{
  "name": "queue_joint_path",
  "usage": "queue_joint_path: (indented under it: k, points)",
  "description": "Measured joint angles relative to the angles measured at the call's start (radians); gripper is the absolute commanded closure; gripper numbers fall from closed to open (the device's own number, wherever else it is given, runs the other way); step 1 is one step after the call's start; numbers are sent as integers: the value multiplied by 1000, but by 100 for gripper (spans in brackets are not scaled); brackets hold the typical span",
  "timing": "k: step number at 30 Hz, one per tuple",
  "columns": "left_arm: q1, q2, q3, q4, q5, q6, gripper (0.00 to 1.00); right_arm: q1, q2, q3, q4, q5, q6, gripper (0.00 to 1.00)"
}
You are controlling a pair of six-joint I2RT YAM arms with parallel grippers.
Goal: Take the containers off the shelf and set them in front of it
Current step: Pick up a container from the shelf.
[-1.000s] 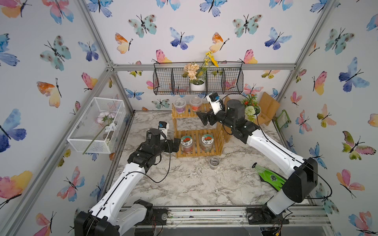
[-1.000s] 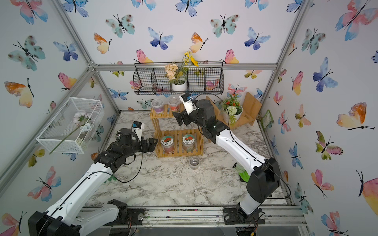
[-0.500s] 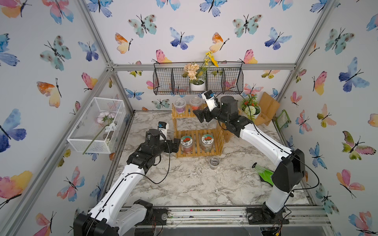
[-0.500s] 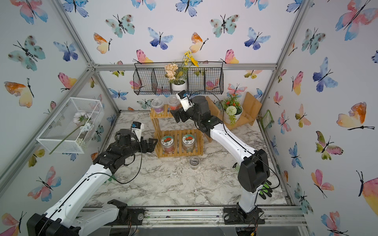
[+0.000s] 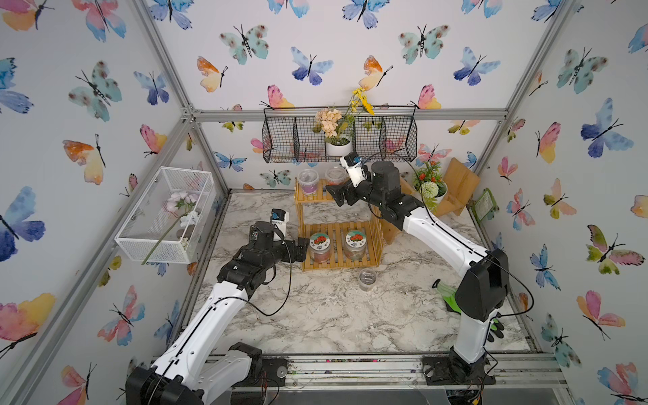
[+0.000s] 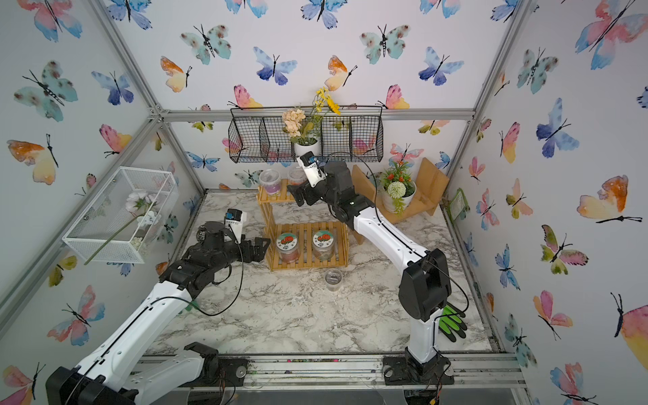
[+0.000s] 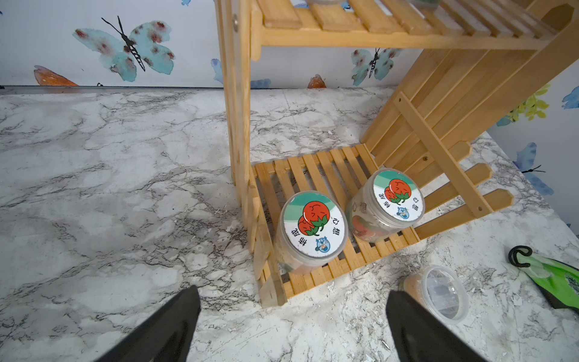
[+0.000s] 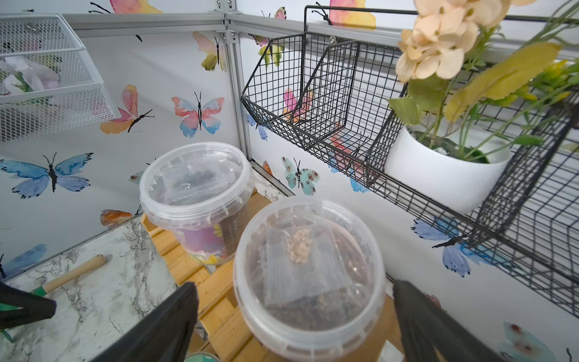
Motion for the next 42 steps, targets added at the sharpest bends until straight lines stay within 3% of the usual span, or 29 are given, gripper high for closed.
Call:
queue_joint_path:
  k: [18, 42]
  points:
    - [13, 6, 0, 0, 0, 12, 1, 0, 65, 76, 7, 0, 0, 2]
    - [27, 6, 0, 0, 1, 23, 1, 0, 103, 107, 9, -1, 8, 30]
